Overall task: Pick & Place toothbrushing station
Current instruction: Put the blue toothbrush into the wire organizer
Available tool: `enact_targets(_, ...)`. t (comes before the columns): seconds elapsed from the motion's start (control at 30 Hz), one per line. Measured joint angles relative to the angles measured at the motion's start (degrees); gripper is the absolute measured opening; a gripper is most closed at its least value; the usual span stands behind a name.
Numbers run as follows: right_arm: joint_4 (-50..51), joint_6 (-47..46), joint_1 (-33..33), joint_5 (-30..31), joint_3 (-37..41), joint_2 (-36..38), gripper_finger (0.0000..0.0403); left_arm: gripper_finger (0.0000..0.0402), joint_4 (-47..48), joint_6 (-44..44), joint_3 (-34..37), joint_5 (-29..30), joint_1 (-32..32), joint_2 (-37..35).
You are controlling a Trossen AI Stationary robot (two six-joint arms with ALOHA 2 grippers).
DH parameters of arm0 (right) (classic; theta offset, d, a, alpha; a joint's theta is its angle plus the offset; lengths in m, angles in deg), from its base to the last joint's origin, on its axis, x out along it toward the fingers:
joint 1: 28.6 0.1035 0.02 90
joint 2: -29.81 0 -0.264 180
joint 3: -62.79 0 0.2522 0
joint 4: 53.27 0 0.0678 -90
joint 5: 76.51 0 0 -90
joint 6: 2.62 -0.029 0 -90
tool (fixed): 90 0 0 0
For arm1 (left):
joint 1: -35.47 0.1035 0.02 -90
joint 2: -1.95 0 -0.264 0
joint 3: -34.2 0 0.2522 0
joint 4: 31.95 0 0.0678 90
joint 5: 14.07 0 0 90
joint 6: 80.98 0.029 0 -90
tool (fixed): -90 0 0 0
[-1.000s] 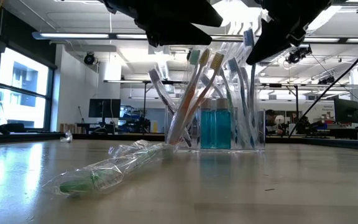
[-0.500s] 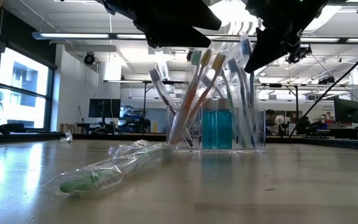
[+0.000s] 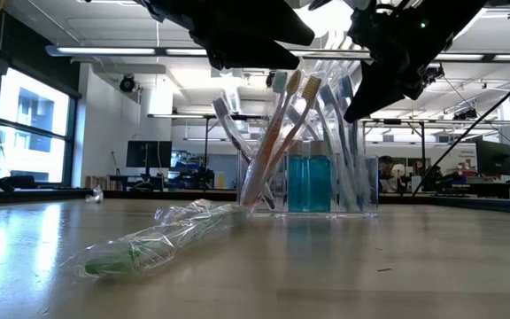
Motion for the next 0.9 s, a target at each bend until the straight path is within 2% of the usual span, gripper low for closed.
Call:
enact_targets(0.13,-0.11,0.0,0.0,-0.42,0.04,-0.01,0.0014,0.0291,0.02,0.02,0.0,0.0,-0.01,0.0)
enact_targets(0.27,0.09,0.31,0.15,-1.25,0.09,-0.04,0.0032,0.0291,0.19,0.07,0.0,0.0,0.01,0.0)
enact_targets(0.5,0.67,0.33,0.17,-1.22,0.33,-0.24,0.0094,0.0291,0.94,-0.26,0.0,0.0,-0.01,0.0)
enact_targets(0.77,0.8,0.33,0.17,-1.64,0.31,-0.17,0.0193,0.0291,1.96,-1.31,0.0,-0.02,0.0,0.0)
enact_targets(0.9,1.57,-0.24,0.17,-2.4,0.29,0.21,0.0219,0.0291,2.01,-1.41,0.0,-0.02,0.01,0.0)
